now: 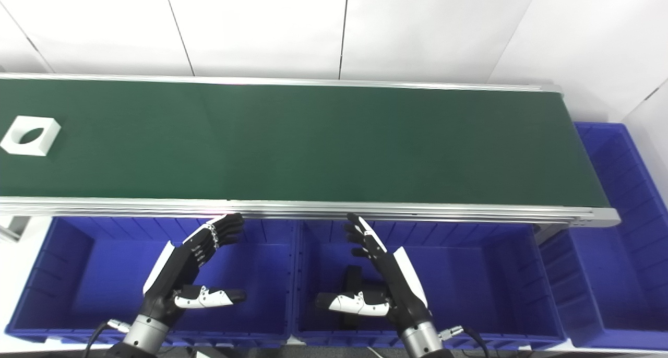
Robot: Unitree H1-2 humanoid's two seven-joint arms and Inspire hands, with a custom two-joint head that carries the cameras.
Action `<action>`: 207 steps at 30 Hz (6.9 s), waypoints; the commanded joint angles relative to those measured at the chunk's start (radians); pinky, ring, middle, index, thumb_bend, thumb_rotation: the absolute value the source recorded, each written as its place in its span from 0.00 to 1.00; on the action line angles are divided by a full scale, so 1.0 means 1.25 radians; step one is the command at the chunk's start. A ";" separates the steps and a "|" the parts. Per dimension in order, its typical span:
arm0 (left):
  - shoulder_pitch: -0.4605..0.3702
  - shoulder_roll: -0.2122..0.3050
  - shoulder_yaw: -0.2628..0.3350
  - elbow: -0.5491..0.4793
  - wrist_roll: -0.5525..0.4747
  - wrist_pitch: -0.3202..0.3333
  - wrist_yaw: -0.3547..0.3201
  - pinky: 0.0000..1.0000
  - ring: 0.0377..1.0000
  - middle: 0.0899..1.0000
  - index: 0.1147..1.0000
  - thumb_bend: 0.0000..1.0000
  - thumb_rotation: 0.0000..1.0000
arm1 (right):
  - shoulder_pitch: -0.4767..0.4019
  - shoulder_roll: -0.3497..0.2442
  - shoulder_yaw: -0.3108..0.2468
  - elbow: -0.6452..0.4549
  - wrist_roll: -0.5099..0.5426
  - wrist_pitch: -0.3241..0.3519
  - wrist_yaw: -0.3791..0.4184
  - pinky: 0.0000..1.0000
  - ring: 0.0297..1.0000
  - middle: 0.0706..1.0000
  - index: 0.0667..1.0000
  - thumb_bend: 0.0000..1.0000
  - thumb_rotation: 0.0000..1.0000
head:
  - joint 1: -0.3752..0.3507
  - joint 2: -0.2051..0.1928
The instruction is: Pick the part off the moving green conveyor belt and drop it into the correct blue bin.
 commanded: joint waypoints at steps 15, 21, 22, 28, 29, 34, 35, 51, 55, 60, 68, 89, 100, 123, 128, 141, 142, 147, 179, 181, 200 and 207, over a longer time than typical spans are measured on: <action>-0.007 0.006 -0.003 -0.012 0.001 -0.034 0.008 0.80 0.83 0.83 0.80 0.88 0.26 | -0.006 0.003 -0.002 -0.018 0.011 -0.052 -0.004 0.80 0.88 0.89 0.95 0.92 0.37 | 0.000 0.000; -0.009 0.010 -0.004 -0.010 -0.002 -0.034 0.002 0.81 0.84 0.83 0.80 0.87 0.26 | -0.005 0.004 -0.001 -0.020 0.008 -0.049 -0.005 0.80 0.87 0.89 0.95 0.92 0.37 | -0.001 0.001; -0.009 0.010 -0.004 -0.010 -0.005 -0.034 0.001 0.81 0.84 0.83 0.80 0.87 0.26 | -0.005 0.004 -0.001 -0.020 0.008 -0.049 -0.005 0.80 0.87 0.89 0.95 0.92 0.37 | -0.001 0.001; -0.009 0.008 -0.004 -0.009 -0.002 -0.034 0.005 0.81 0.83 0.83 0.80 0.88 0.26 | -0.006 0.005 -0.001 -0.021 0.007 -0.046 -0.006 0.80 0.87 0.89 0.95 0.92 0.37 | -0.001 0.001; -0.009 0.008 -0.004 -0.009 -0.003 -0.034 0.004 0.81 0.83 0.83 0.80 0.88 0.27 | -0.006 0.005 -0.001 -0.021 0.006 -0.047 -0.007 0.80 0.87 0.89 0.95 0.92 0.38 | -0.001 0.001; -0.008 0.009 -0.004 -0.010 -0.003 -0.034 0.004 0.81 0.83 0.83 0.80 0.88 0.26 | -0.006 0.004 0.000 -0.023 0.006 -0.046 -0.004 0.80 0.88 0.89 0.95 0.92 0.38 | -0.001 0.001; -0.009 0.009 -0.004 -0.009 -0.003 -0.034 0.004 0.81 0.83 0.83 0.80 0.88 0.26 | -0.006 0.004 0.000 -0.023 0.003 -0.045 -0.005 0.80 0.88 0.89 0.95 0.92 0.38 | -0.001 -0.001; -0.013 -0.003 -0.022 0.013 0.023 -0.035 0.022 0.77 0.82 0.81 0.79 0.89 0.28 | -0.006 -0.012 -0.014 0.022 0.040 -0.089 0.004 0.81 0.88 0.91 0.96 0.91 0.38 | 0.174 -0.084; -0.016 -0.007 -0.043 0.026 0.037 -0.035 0.041 0.75 0.80 0.80 0.77 0.90 0.25 | -0.006 -0.030 -0.023 0.045 0.070 -0.124 0.017 0.81 0.89 0.91 0.98 0.89 0.36 | 0.236 -0.127; -0.023 -0.004 -0.064 0.037 0.057 -0.035 0.080 0.73 0.78 0.79 0.75 0.92 0.23 | -0.011 -0.035 -0.028 0.067 0.089 -0.147 0.024 0.81 0.89 0.91 0.98 0.89 0.34 | 0.245 -0.146; -0.034 0.012 -0.093 0.051 0.050 -0.035 0.110 0.72 0.77 0.78 0.75 0.93 0.20 | -0.010 -0.036 -0.029 0.071 0.086 -0.146 0.024 0.81 0.89 0.90 0.97 0.89 0.33 | 0.233 -0.161; -0.093 0.091 -0.073 -0.098 -0.013 -0.035 0.067 0.70 0.76 0.77 0.74 0.98 0.27 | -0.043 -0.024 -0.029 0.144 0.078 -0.197 0.015 0.76 0.86 0.89 0.95 0.92 0.29 | 0.224 -0.225; -0.219 0.187 0.042 -0.237 0.007 0.013 0.017 0.79 0.83 0.84 0.82 0.87 0.34 | -0.046 -0.018 -0.035 0.148 0.085 -0.200 0.013 0.77 0.86 0.88 0.94 0.94 0.28 | 0.224 -0.221; -0.574 0.351 0.045 0.113 0.217 0.136 -0.041 0.79 0.85 0.86 0.82 0.85 0.26 | -0.059 -0.017 -0.043 0.171 0.110 -0.255 0.021 0.76 0.84 0.86 0.94 0.93 0.27 | 0.236 -0.201; -0.630 0.371 0.003 0.199 0.285 0.155 -0.052 0.80 0.88 0.88 0.83 0.89 0.22 | -0.062 -0.014 -0.044 0.176 0.108 -0.269 0.020 0.75 0.84 0.86 0.94 0.93 0.27 | 0.238 -0.200; -0.709 0.381 -0.089 0.394 0.433 0.129 0.008 0.84 0.89 0.90 0.86 0.97 0.16 | -0.064 -0.013 -0.041 0.182 0.119 -0.281 0.023 0.74 0.83 0.86 0.94 0.94 0.27 | 0.237 -0.197; -0.712 0.380 -0.093 0.403 0.440 0.131 0.011 0.85 0.91 0.91 0.87 0.97 0.16 | -0.063 -0.014 -0.041 0.181 0.121 -0.281 0.025 0.74 0.83 0.86 0.94 0.94 0.27 | 0.237 -0.197; -0.719 0.374 -0.108 0.435 0.448 0.142 0.006 0.91 0.95 0.94 0.88 0.96 0.12 | -0.059 -0.017 -0.040 0.175 0.120 -0.280 0.024 0.74 0.83 0.85 0.94 0.93 0.27 | 0.239 -0.193; -0.708 0.304 -0.167 0.514 0.480 0.112 0.140 0.43 0.46 0.44 0.42 0.52 0.00 | -0.037 -0.009 -0.045 0.141 0.126 -0.277 0.020 0.74 0.83 0.85 0.95 0.92 0.29 | 0.229 -0.166; -0.702 0.311 -0.158 0.497 0.468 0.108 0.138 0.42 0.46 0.44 0.43 0.52 0.00 | -0.037 -0.007 -0.044 0.140 0.124 -0.277 0.019 0.74 0.83 0.85 0.95 0.92 0.29 | 0.225 -0.163; -0.512 0.388 0.054 0.154 0.145 -0.035 0.108 0.42 0.41 0.44 0.45 0.50 0.00 | -0.017 0.051 -0.031 0.077 0.050 -0.237 -0.010 0.74 0.82 0.85 0.93 0.92 0.35 | -0.014 -0.050; -0.436 0.368 0.064 0.086 0.044 -0.035 0.091 0.41 0.40 0.44 0.47 0.50 0.00 | -0.022 0.092 -0.031 0.070 0.010 -0.221 -0.036 0.74 0.82 0.85 0.93 0.92 0.37 | -0.088 0.001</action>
